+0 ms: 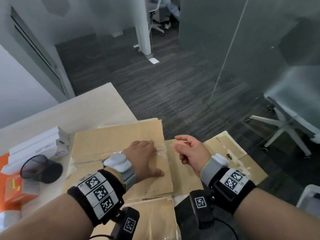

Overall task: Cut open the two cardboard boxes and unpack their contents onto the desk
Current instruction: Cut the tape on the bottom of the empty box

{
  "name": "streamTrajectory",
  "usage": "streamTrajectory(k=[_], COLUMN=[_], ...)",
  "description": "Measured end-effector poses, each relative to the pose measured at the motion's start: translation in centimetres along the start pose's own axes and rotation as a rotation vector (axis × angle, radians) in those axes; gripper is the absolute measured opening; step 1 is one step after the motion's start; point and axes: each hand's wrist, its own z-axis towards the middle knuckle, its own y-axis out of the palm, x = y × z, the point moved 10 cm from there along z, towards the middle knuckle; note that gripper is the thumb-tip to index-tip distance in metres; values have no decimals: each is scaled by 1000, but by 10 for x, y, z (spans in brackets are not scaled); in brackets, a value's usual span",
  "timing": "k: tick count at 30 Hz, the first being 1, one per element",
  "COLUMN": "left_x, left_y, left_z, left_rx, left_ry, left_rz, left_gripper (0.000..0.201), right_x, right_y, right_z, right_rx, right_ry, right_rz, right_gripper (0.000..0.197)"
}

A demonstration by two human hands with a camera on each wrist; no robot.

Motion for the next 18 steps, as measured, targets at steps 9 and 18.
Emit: streamTrajectory(k=[9, 18], left_x=[-7, -9], left_y=[-1, 1], left_z=[1, 6], left_rx=[-78, -134], left_ry=[-51, -89], left_rz=[-56, 38], left_gripper=[91, 83], right_x=[-23, -28], right_y=[11, 17], right_z=[-4, 1], right_rx=[-25, -64], right_ry=[-119, -144], right_rz=[-213, -313], right_gripper=[17, 18])
